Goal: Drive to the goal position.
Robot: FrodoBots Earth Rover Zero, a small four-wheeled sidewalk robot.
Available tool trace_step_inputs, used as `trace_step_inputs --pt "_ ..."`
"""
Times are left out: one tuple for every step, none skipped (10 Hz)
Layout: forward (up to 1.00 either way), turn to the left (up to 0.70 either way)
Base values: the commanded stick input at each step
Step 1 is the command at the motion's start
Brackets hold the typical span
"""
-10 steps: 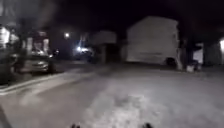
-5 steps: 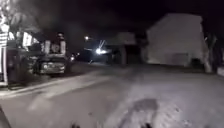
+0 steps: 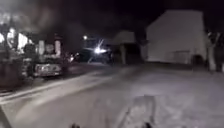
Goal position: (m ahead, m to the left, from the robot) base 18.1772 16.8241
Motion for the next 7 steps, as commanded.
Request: trace_step_inputs --pt "0.7 0.0" --pt "0.7 0.28" --pt "0.7 0.35" --pt "0.7 0.35" --pt "0.7 0.35" --pt "0.7 0.35" --pt "0.7 0.35"
